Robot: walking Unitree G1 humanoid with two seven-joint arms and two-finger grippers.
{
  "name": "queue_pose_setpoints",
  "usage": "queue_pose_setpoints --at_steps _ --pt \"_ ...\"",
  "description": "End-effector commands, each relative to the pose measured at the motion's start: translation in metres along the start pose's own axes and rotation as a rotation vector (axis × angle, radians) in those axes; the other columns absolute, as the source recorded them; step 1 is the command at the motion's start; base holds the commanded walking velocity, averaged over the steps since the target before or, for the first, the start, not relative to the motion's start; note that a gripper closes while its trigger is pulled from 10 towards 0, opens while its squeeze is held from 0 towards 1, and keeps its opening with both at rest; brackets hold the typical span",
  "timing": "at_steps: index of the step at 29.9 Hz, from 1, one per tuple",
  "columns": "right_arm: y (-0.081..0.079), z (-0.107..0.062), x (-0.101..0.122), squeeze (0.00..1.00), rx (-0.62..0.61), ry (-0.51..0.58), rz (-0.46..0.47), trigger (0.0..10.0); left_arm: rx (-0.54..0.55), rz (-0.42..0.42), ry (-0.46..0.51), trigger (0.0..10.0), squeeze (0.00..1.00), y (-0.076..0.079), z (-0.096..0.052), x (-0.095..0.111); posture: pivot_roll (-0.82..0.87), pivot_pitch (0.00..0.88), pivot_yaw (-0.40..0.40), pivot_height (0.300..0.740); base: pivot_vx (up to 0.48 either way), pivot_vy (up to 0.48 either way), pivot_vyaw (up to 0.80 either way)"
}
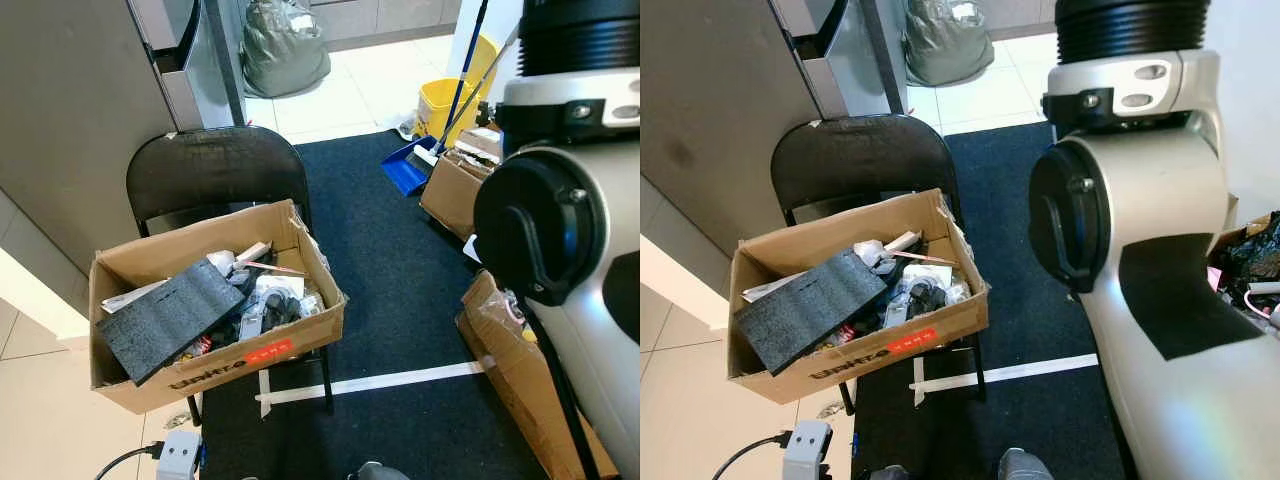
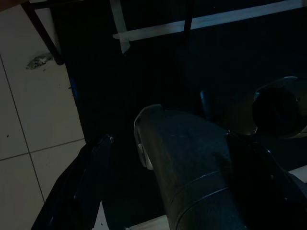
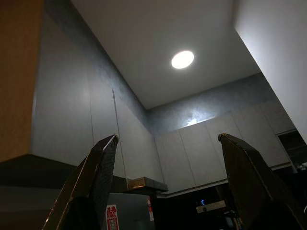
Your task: Picking trash to rubbish bin
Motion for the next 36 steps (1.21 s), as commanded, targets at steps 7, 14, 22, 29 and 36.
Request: queue_pose_setpoints --at_steps 7,14,22,29,36 --pt "0.068 -0.020 -0.036 0.00 -0.163 -0.146 -0.137 10.0 -0.037 -0.027 -0.081 10.0 0.00 0.015 -0.004 -0.022 -0.02 0.059 0.022 0.740 0.000 0.000 0.00" --pt "0.185 -0.144 -0.131 0.00 -0.403 -0.604 -0.370 10.0 -0.015 -0.038 -0.076 10.0 0.00 0.010 -0.003 -0.019 -0.02 0.057 0.010 0.740 0.000 0.000 0.00" --pt "0.266 -0.329 -0.167 0.00 -0.632 -1.074 -0.535 10.0 -0.014 -0.033 -0.069 10.0 0.00 0.012 0.005 -0.007 -0.04 0.053 0.007 0.740 0.000 0.000 0.00" --pt "0.280 -0.500 -0.151 0.00 -0.803 -1.482 -0.554 10.0 0.031 -0.019 -0.096 10.0 0.00 0.005 0.004 -0.010 -0.03 0.062 0.003 0.740 0.000 0.000 0.00" --pt "0.263 -0.597 -0.126 0.00 -0.829 -1.764 -0.563 10.0 0.120 -0.004 -0.127 10.0 0.00 -0.010 -0.001 -0.017 -0.02 0.065 0.003 0.740 0.000 0.000 0.00"
Point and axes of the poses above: a point about 5 cm out from each wrist's last joint towards the gripper, its own z axis pointing out of the wrist towards the gripper, its own x axis along the axis of the wrist's last joint, y = z × x, the point moved 5 cm from there along z, pointing out of the wrist towards the gripper, and after that the axes turned 14 degrees about z, right-handed, at the moved point
